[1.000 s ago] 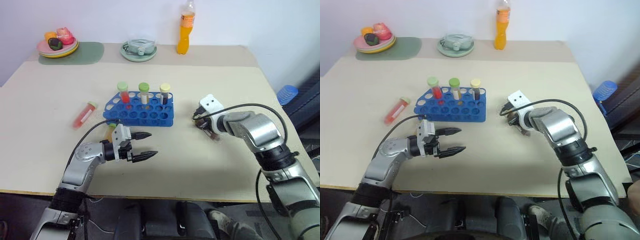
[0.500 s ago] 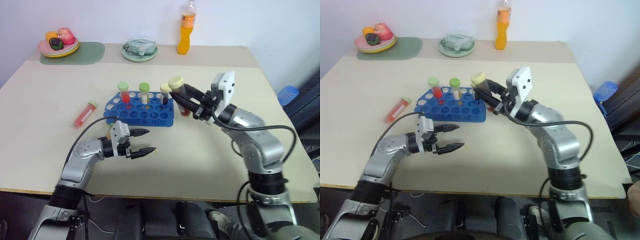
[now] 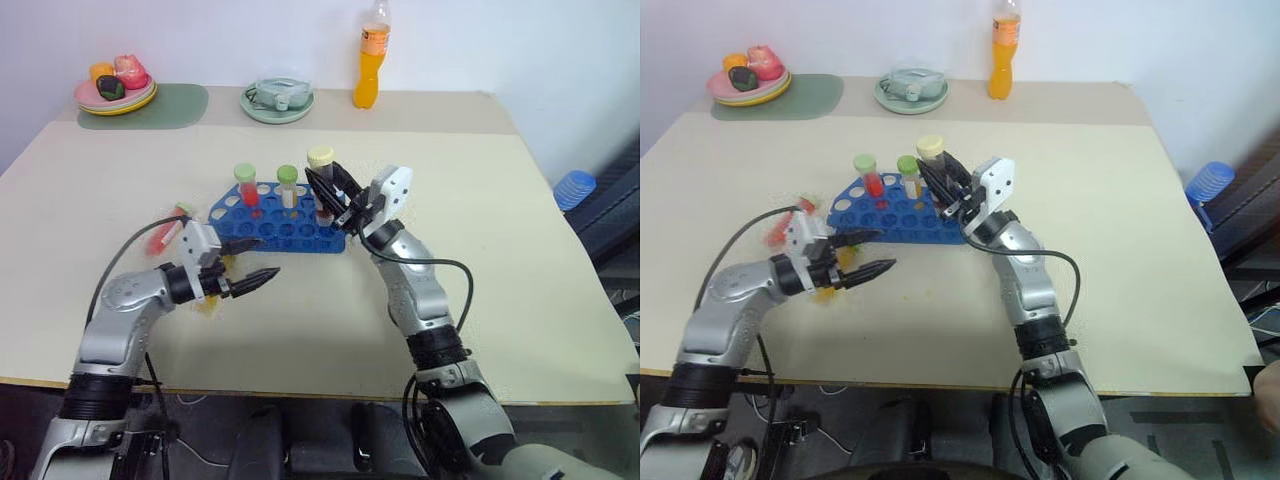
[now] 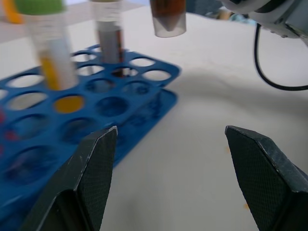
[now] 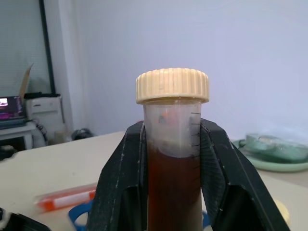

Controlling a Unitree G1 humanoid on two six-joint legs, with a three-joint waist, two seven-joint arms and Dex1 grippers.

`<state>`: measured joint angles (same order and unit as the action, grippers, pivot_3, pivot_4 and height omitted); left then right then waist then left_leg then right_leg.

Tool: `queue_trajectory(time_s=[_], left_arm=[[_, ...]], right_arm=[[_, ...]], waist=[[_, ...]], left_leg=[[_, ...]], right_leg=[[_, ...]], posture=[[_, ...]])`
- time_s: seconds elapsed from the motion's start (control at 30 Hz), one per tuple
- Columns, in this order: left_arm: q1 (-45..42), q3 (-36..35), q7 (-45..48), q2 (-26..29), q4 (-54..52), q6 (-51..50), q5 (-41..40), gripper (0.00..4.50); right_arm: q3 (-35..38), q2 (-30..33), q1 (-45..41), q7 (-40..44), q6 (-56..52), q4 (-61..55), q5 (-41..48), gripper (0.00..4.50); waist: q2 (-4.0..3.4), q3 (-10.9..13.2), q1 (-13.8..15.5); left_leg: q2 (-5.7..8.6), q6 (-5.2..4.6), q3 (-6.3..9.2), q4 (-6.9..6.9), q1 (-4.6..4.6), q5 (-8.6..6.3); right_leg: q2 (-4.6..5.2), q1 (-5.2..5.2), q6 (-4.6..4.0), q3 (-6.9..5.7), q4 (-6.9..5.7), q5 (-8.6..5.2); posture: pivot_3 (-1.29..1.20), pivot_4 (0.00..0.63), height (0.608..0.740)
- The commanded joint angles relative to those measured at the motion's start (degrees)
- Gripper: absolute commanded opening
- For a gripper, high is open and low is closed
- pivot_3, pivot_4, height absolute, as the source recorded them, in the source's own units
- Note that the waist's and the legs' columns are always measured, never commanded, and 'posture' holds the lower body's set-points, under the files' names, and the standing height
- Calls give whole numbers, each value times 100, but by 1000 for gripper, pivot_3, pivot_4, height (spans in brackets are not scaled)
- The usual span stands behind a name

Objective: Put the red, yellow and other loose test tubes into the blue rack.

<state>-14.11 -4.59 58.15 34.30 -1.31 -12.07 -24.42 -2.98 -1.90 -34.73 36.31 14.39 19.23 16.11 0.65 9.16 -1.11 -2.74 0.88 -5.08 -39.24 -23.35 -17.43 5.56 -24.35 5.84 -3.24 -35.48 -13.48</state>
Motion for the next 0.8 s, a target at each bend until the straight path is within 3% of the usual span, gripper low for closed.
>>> queue_trajectory(time_s=[0.03,0.5,0.8], left_arm=[[61,-343,-111,148,-335,-70,-166,3690],[496,-813,-258,422,-777,-256,-375,3690],[530,-815,-199,389,-656,-94,-324,3690]], right_arm=[[28,-114,-217,95,571,423,-58,819],[216,-218,-499,306,1378,1961,-26,819],[469,-91,-519,365,1645,2287,24,819]], waist=[[-1,0,0],[-7,4,-17],[-7,4,-14]], left_leg=[[0,0,-1,0,0,0],[-2,8,0,1,2,4],[-2,9,-2,1,3,4]], right_leg=[[0,0,0,0,0,0],[0,0,-1,0,-13,0],[0,0,-1,1,-15,0]], posture=[[0,150,740],[0,150,740],[0,150,740]])
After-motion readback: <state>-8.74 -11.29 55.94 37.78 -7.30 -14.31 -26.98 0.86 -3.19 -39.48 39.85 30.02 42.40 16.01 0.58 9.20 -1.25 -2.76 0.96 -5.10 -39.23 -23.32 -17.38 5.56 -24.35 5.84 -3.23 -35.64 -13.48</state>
